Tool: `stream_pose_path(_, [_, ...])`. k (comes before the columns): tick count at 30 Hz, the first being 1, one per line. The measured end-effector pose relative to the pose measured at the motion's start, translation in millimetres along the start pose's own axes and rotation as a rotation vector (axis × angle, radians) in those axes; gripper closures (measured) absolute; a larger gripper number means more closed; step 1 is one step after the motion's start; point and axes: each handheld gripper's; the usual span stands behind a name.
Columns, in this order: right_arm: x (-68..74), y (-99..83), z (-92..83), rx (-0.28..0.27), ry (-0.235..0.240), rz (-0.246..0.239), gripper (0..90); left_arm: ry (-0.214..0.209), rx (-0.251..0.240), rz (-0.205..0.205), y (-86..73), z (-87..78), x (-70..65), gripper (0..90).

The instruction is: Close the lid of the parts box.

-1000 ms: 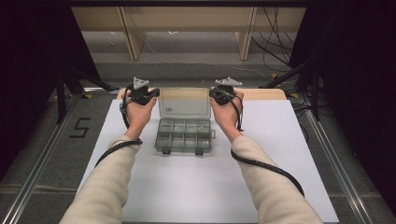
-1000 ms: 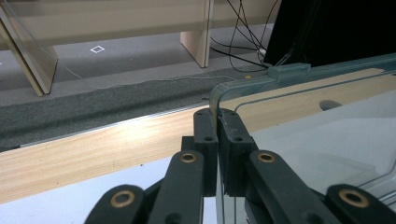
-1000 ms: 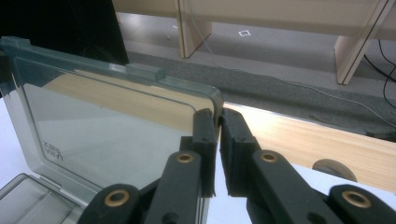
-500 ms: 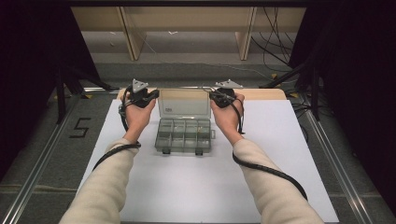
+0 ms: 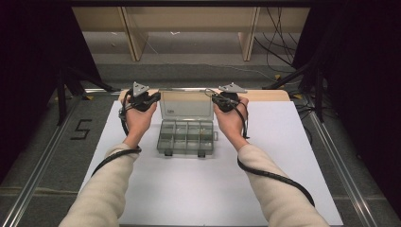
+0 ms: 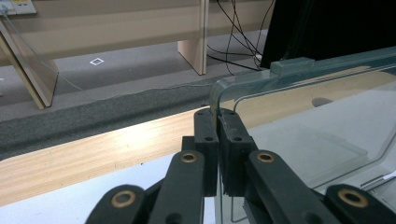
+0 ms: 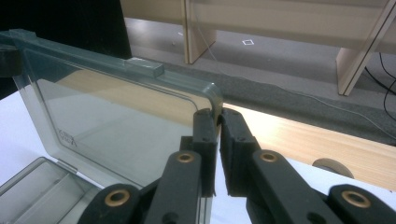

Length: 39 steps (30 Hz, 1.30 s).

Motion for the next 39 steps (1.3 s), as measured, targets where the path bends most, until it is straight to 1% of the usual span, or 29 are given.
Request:
stream_pose_path(1, [0.0, -0.3, -0.4, -0.001, -0.001, 0.000, 85.8, -0.002, -0.005, -0.003, -0.5, -0.3, -0.3, 86.7])
stream_pose_path(2, [0.4, -0.5, -1.1, 0.004, 0.008, 0.006, 85.8, -0.002, -0.006, -0.004, -0.9, -1.0, -0.6, 86.7])
stream_pose_path(3, [-0.5, -1.0, -1.2, -0.005, 0.002, -0.010, 85.8, -0.005, -0.005, -0.002, -1.1, -1.7, -0.5, 86.7])
stream_pose_path(4, [0.2, -1.1, -1.9, -0.002, 0.000, -0.001, 85.8, -0.008, -0.008, -0.003, -1.6, -2.3, -0.6, 86.8])
stream_pose_path(7, [0.4, -1.5, -3.1, -0.001, 0.006, -0.001, 85.8, -0.011, -0.009, 0.000, -2.0, -3.1, -0.8, 86.8])
stream_pose_path(9, [0.7, -2.2, -3.8, -0.006, 0.004, 0.000, 85.8, -0.008, -0.012, 0.002, -2.3, -3.3, -1.4, 86.8])
stream_pose_path(10, [0.0, -3.0, -3.9, -0.013, 0.002, -0.012, 85.8, -0.007, -0.010, 0.003, -2.3, -3.6, -1.7, 86.8])
stream_pose_path(14, [1.2, -3.3, -6.0, -0.007, 0.006, -0.003, 85.8, -0.003, -0.014, 0.005, -3.1, -4.5, -2.7, 86.9])
stream_pose_path(17, [0.5, -4.3, -7.0, -0.018, 0.004, -0.021, 85.8, -0.006, -0.019, 0.004, -4.2, -5.8, -2.9, 87.1])
stream_pose_path(20, [1.7, -4.9, -9.0, -0.012, 0.009, -0.011, 85.8, -0.010, -0.015, 0.007, -4.3, -7.3, -3.1, 87.1])
stream_pose_path(22, [1.7, -5.9, -9.6, -0.021, 0.004, -0.026, 85.7, -0.012, -0.022, 0.008, -5.0, -7.8, -3.4, 87.1])
stream_pose_path(23, [2.1, -6.1, -10.5, -0.019, 0.009, -0.020, 85.7, -0.014, -0.024, 0.006, -5.4, -8.1, -3.6, 87.1])
stream_pose_path(24, [2.9, -6.4, -11.4, -0.014, 0.009, -0.018, 85.7, -0.016, -0.024, 0.010, -5.7, -8.8, -3.5, 87.2])
stream_pose_path(25, [2.6, -6.4, -12.1, -0.017, 0.008, -0.028, 85.7, -0.017, -0.025, 0.010, -6.0, -9.4, -3.8, 87.2])
stream_pose_path(28, [2.8, -7.2, -13.1, -0.022, 0.007, -0.036, 85.7, -0.016, -0.027, 0.015, -6.8, -11.0, -4.9, 87.2])
stream_pose_path(30, [3.2, -7.4, -14.1, -0.018, 0.012, -0.032, 85.7, -0.003, -0.026, 0.025, -7.3, -11.8, -6.9, 87.2])
stream_pose_path(33, [3.0, -7.8, -15.4, -0.017, 0.011, -0.036, 85.6, -0.007, -0.032, 0.019, -8.1, -12.1, -7.3, 87.2])
stream_pose_path(35, [3.6, -8.3, -15.7, -0.024, 0.003, -0.043, 85.7, -0.006, -0.028, 0.024, -8.1, -13.2, -7.3, 87.2])
stream_pose_path(39, [3.6, -9.2, -16.8, -0.024, 0.012, -0.039, 85.6, -0.009, -0.030, 0.028, -9.0, -14.6, -7.8, 87.2])
Point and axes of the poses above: each handheld gripper's, and its own axes: z roughly forward along the jaws, y roughly out of its top, x roughly to its left, and after that the axes turned 10 degrees about -y, right-handed
